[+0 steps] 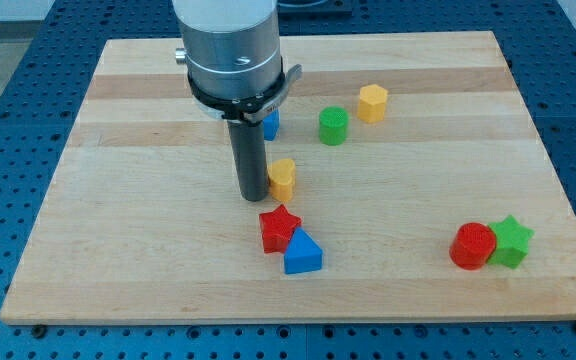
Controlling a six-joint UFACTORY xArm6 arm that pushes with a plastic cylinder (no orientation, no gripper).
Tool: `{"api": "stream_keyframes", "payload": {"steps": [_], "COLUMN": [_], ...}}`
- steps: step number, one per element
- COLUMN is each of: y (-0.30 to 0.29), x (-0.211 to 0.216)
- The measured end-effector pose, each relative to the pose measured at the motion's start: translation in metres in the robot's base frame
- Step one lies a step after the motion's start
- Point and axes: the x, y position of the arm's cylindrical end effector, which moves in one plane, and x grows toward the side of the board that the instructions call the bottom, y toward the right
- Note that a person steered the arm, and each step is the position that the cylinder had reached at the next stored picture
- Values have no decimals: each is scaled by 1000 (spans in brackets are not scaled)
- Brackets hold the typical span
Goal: Move the blue cube towards the left of the red star
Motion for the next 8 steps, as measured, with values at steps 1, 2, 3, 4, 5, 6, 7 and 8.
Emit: {"api": "stream_keyframes", "payload": {"steps": [1,2,3,4,5,6,7,8], "y": [-23,-51,-23,34,31,21,21,18], "x": [-40,-109,-158,-158,-156,-142,-116,-100]}}
